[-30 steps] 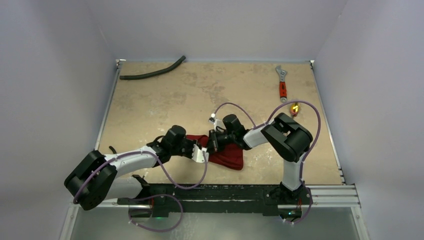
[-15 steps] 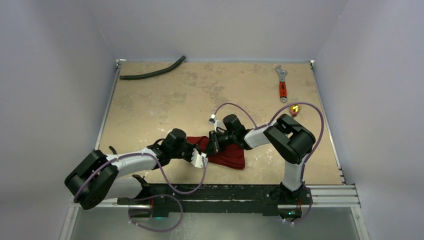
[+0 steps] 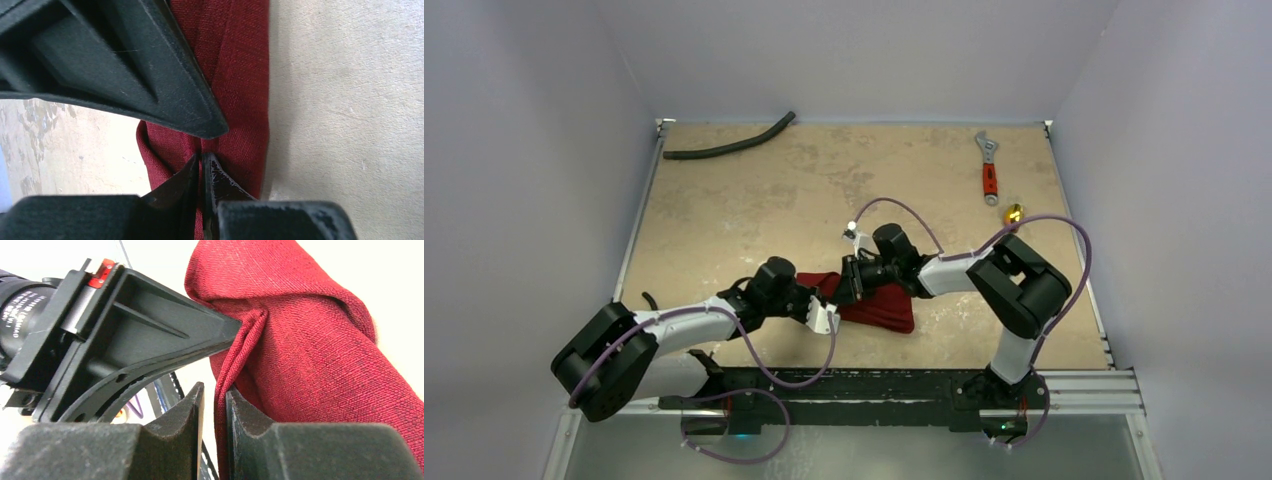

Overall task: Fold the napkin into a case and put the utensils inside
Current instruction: Grasp the top corner of the smaller rectangle folded napkin from the folded napkin.

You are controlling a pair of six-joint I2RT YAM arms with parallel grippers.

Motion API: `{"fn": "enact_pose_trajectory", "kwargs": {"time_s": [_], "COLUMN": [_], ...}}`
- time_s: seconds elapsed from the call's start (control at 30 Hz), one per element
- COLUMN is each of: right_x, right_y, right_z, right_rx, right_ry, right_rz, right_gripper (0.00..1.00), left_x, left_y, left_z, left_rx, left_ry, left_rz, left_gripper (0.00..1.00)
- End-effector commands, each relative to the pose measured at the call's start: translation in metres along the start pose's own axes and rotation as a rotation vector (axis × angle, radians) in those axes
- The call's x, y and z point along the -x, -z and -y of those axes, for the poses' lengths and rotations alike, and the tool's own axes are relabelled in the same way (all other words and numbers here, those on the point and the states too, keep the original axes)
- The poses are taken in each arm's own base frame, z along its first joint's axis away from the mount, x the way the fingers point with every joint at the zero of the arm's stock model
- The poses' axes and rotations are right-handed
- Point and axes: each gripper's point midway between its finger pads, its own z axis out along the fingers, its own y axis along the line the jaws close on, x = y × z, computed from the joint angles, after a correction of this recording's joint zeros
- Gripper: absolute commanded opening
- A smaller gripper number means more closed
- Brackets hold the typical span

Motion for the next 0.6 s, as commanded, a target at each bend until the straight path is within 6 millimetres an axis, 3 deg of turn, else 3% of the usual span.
{"fn": "enact_pose_trajectory", "kwargs": {"time_s": [0.0,0.37,0.43,0.5,0.57], "right_x": [0.013,0.012,0.013,0.012,0.009], "right_y": [0.007,-0.008,-0.007,-0.007,-0.008], "right_z": [-0.012,0.004,0.004,0.004,0.007], "right_rx": [0.007,-0.013,-0.013,-0.010,-0.011], "right_ry": [0.047,0.020,0.025,0.025,0.011], "right_rz": [0.051,0.011,0.017,0.020,0.014], "right_gripper": [0.24,0.25,0.18,0.05,0.00], "left_x": [0.003,0.005,0.006,0.010,0.014], "left_y": [0.002,0.004,0.005,0.006,0.010], "left_z": [-0.001,-0.002,-0.005,-0.012,-0.026], "left_rx": [0.008,0.016,0.024,0.046,0.091], "left_ry": [0.017,0.031,0.035,0.051,0.089], "left_rz": [0.014,0.017,0.019,0.023,0.020], "left_gripper": [0.05,0.05,0.05,0.06,0.14]}}
